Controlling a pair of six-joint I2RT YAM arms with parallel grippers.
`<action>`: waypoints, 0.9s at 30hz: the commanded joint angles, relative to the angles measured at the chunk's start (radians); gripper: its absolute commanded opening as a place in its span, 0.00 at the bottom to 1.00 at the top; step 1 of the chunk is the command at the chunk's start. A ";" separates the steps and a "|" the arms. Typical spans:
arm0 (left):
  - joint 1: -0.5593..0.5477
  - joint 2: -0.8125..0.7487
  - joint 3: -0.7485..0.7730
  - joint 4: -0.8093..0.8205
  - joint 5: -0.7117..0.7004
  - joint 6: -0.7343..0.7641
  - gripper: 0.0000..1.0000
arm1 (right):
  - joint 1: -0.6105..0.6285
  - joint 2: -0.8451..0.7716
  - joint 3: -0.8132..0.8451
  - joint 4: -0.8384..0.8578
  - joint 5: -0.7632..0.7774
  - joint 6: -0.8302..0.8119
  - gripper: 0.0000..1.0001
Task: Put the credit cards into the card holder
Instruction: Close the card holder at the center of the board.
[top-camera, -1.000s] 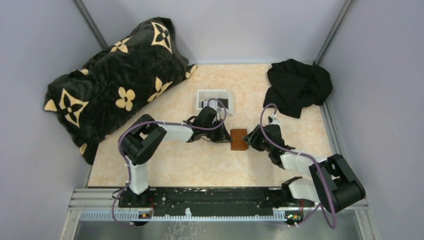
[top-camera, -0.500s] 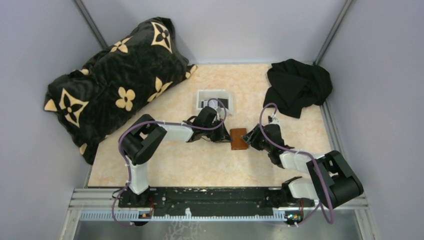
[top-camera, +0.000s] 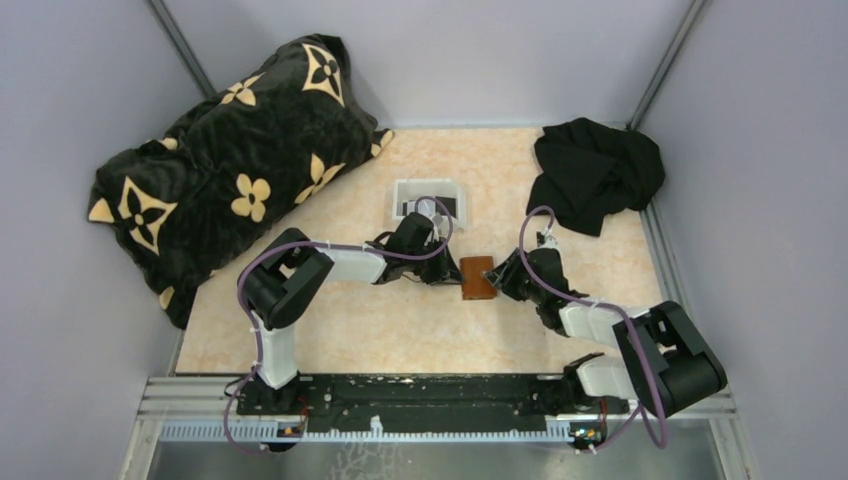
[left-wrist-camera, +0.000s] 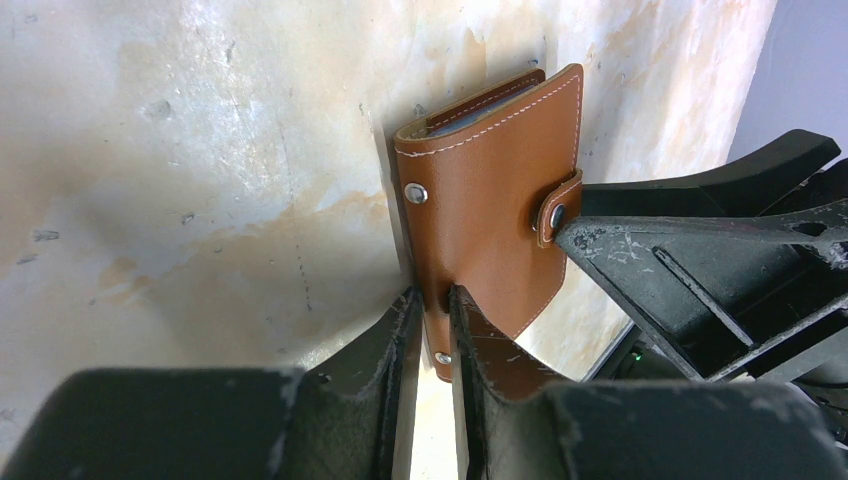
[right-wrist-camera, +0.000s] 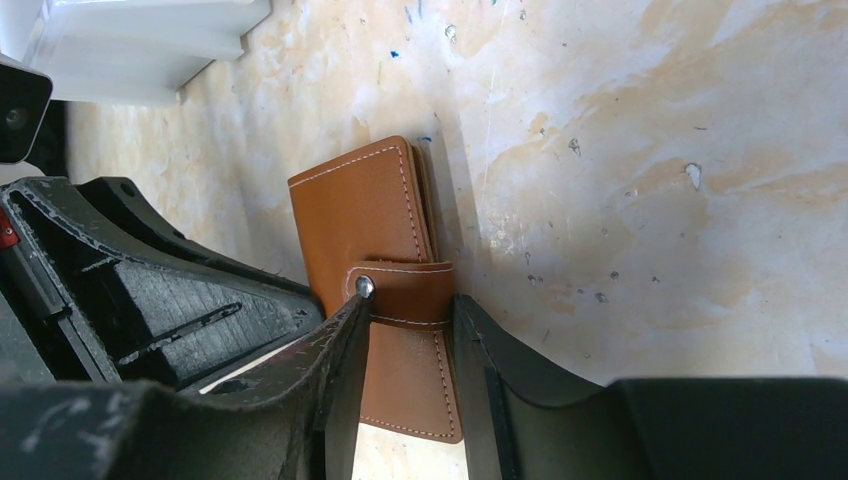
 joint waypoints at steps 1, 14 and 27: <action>0.010 0.105 -0.059 -0.209 -0.155 0.078 0.25 | -0.004 0.029 -0.011 -0.057 -0.039 -0.015 0.37; 0.010 0.111 -0.059 -0.207 -0.155 0.078 0.25 | -0.009 -0.056 -0.029 -0.054 -0.013 0.017 0.45; 0.009 0.121 -0.052 -0.208 -0.151 0.081 0.25 | -0.029 -0.036 -0.012 -0.054 0.051 0.179 0.45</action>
